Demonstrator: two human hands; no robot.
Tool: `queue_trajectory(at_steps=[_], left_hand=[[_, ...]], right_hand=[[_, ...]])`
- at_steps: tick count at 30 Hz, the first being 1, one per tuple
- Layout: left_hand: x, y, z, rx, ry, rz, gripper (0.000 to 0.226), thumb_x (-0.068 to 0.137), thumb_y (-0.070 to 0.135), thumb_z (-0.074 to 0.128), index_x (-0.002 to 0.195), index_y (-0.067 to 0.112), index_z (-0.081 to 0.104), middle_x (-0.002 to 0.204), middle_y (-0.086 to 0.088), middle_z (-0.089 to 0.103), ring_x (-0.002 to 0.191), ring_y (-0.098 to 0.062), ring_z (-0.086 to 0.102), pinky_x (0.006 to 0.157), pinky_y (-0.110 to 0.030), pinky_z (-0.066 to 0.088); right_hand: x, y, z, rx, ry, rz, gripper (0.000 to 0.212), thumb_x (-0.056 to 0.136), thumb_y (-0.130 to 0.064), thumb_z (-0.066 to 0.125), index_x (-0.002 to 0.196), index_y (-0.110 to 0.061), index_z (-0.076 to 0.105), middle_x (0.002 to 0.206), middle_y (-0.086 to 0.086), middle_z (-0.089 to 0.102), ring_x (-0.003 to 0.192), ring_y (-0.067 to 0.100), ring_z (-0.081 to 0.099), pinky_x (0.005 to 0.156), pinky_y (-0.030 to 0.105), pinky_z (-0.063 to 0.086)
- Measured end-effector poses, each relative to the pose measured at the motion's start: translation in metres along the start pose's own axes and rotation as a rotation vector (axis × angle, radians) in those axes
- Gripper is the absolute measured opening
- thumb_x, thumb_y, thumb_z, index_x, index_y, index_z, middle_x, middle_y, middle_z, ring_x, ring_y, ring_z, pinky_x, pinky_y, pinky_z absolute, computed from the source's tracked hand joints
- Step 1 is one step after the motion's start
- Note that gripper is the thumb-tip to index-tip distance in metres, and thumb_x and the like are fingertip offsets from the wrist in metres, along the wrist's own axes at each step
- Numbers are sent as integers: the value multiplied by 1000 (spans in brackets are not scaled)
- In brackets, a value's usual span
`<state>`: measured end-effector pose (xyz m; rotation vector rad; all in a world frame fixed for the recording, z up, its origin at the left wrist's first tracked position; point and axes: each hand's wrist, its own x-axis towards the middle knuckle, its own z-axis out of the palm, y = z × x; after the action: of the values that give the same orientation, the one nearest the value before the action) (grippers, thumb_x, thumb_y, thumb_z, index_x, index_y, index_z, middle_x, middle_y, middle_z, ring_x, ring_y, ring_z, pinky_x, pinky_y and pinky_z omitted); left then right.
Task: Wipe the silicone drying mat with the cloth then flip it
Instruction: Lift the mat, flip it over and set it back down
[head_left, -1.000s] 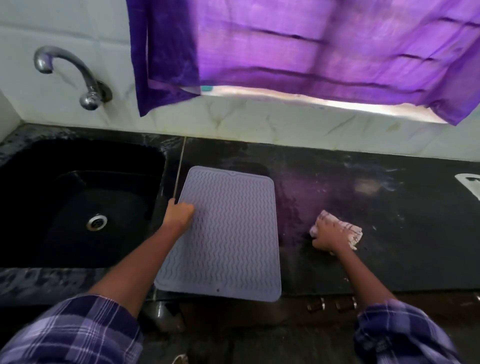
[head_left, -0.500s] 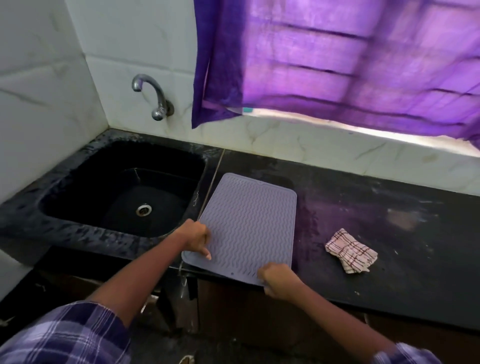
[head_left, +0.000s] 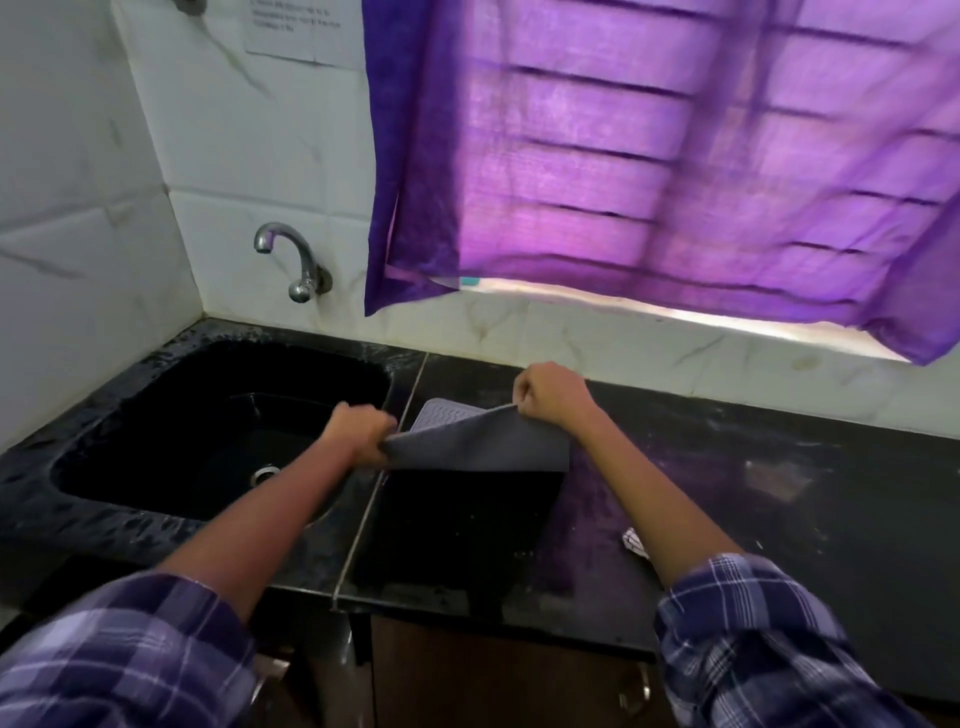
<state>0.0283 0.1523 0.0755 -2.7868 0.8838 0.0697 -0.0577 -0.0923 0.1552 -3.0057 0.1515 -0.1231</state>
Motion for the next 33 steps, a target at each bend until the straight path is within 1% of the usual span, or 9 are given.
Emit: queue_trajectory(at_steps=[2, 5, 8, 14, 20, 24, 27, 30, 33], left_hand=[[19, -25, -34, -93, -5, -29, 26, 81, 31, 65, 107, 26, 66, 115, 1, 67, 110, -20, 63, 85, -31, 48], [53, -48, -78, -169, 22, -40, 27, 83, 23, 69, 110, 18, 68, 118, -4, 66, 112, -22, 60, 86, -31, 48], [91, -54, -114, -161, 145, -42, 30, 85, 21, 69, 114, 17, 67, 122, -7, 63, 116, -26, 58, 92, -36, 47], [181, -71, -183, -146, 376, -59, 24, 86, 17, 66, 110, 15, 68, 121, -12, 64, 114, -31, 59, 92, -41, 47], [256, -98, -233, -154, 549, -95, 26, 88, 14, 64, 113, 13, 68, 119, -15, 65, 113, -35, 61, 90, -41, 47], [276, -117, -244, -164, 600, -118, 26, 88, 14, 63, 114, 11, 68, 118, -19, 64, 111, -39, 60, 91, -43, 47], [275, -126, -233, -180, 598, -121, 26, 87, 14, 63, 112, 11, 68, 117, -19, 65, 110, -39, 61, 91, -43, 47], [262, -122, -201, -199, 511, -99, 25, 86, 15, 65, 111, 13, 69, 117, -16, 65, 110, -37, 61, 91, -42, 48], [238, -111, -158, -228, 365, -31, 23, 86, 17, 68, 109, 14, 70, 118, -13, 66, 111, -33, 60, 91, -41, 49]], right_hand=[[16, 14, -14, 18, 35, 50, 24, 76, -7, 55, 85, -16, 75, 98, 5, 73, 94, 26, 66, 76, 27, 49], [43, 30, -31, 46, 121, 90, 23, 77, -5, 56, 90, -12, 75, 102, 8, 73, 97, 27, 65, 81, 32, 51], [76, 40, -50, 62, 263, 134, 23, 78, -4, 55, 92, -9, 73, 104, 9, 71, 98, 29, 63, 79, 33, 50], [160, 59, -95, 46, 520, 215, 24, 86, -7, 51, 98, -7, 71, 105, 16, 70, 103, 36, 61, 81, 39, 50], [244, 66, -134, 34, 658, 265, 30, 86, -5, 46, 104, -6, 69, 111, 19, 67, 113, 36, 54, 84, 38, 48], [274, 63, -145, 34, 700, 256, 30, 87, -3, 43, 102, -4, 69, 109, 18, 68, 114, 35, 51, 83, 36, 47], [279, 58, -138, 45, 686, 238, 30, 85, -1, 43, 100, -3, 70, 108, 18, 68, 112, 35, 52, 83, 34, 47], [265, 54, -115, 55, 579, 236, 28, 83, -1, 47, 97, -1, 71, 106, 21, 69, 107, 39, 57, 84, 38, 49], [234, 56, -77, 64, 432, 278, 25, 84, -2, 50, 96, 0, 72, 105, 24, 69, 103, 40, 62, 86, 39, 50]])
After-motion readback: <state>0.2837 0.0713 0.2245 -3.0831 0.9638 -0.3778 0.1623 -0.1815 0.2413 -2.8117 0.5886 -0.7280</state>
